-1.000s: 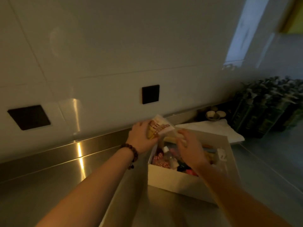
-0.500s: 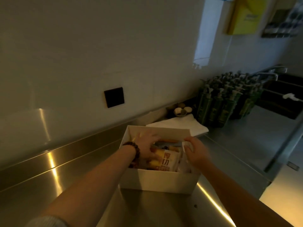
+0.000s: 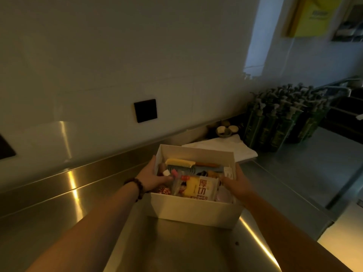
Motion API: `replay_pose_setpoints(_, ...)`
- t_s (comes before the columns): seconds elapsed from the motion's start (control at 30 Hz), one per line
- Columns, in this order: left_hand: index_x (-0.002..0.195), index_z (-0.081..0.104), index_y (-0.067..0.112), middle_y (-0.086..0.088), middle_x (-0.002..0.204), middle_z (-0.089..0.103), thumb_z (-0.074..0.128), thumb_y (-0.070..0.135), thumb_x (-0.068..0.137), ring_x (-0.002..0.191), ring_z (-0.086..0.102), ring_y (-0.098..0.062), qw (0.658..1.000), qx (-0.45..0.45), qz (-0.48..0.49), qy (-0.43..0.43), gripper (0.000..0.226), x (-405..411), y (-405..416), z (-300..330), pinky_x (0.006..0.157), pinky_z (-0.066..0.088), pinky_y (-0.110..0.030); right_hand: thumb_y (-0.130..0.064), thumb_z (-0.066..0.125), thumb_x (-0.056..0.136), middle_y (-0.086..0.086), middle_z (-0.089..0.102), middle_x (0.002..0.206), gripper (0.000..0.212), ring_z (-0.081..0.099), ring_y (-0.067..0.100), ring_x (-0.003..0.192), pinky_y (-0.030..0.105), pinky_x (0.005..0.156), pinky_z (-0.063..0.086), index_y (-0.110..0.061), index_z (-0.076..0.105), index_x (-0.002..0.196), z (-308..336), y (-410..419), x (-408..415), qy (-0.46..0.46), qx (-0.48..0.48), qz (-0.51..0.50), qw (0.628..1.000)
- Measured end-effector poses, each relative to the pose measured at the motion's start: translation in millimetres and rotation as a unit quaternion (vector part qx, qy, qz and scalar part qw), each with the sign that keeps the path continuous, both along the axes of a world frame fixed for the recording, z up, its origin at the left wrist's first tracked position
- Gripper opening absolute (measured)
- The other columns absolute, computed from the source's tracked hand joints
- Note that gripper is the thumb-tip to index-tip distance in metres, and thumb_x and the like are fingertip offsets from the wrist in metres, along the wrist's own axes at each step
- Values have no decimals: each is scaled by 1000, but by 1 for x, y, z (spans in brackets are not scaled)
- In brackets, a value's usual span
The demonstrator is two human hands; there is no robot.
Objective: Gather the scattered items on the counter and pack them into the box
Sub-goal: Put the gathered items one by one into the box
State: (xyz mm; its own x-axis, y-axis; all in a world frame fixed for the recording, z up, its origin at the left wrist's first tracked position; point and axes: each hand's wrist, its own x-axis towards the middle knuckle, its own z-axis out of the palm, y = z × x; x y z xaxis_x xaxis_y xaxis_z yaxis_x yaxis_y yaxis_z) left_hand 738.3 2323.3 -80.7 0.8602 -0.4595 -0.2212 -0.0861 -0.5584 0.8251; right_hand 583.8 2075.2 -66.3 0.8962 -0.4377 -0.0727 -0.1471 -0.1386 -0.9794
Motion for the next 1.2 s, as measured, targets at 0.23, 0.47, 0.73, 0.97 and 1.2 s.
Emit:
replay_pose_setpoints(0.23, 149, 4, 29, 5, 148, 32, 84, 37, 64, 133, 35, -20, 999, -25, 21, 39, 117, -23, 14, 3, 100, 36, -31, -13, 67, 83, 4, 54, 130, 62, 56, 21, 113, 32, 78, 49, -41, 36, 129, -1, -3, -4, 31, 27, 41, 998)
replay_pose_setpoints(0.47, 147, -8, 32, 5, 144, 35, 81, 31, 68, 110, 40, -9, 992, -77, 68, 72, 120, -71, 37, -2, 88, 38, -25, -26, 63, 87, 6, 35, 150, 80, 42, 28, 130, 53, 106, 35, -40, 12, 147, -9, -12, 0, 100, 15, 107, 989)
replay_pose_setpoints(0.73, 147, -10, 32, 0, 145, 36, 78, 20, 72, 118, 41, -15, 982, -113, 124, 84, 116, -110, 50, 5, 96, 39, -33, -61, 80, 46, -2, 45, 141, 112, 51, 25, 122, 61, 102, 38, -55, 20, 140, -7, -8, 9, 113, 32, 185, 976)
replay_pose_setpoints(0.97, 125, 20, 59, 19, 111, 49, 78, 29, 62, 98, 54, -7, 961, -175, 194, 88, 90, -156, 81, 4, 73, 52, -27, -35, 74, 66, 3, 43, 141, 91, 54, 28, 116, 56, 93, 47, -48, 25, 143, -16, 6, 25, 125, 82, 245, 958)
replay_pose_setpoints(1.2, 140, 15, 48, 2, 135, 40, 69, 44, 62, 111, 50, -20, 950, -163, 256, 71, 95, -159, 88, 7, 87, 49, -40, -26, 61, 86, 9, 42, 144, 74, 54, 32, 117, 58, 92, 47, -42, 21, 146, -27, 8, 27, 102, 117, 263, 952)
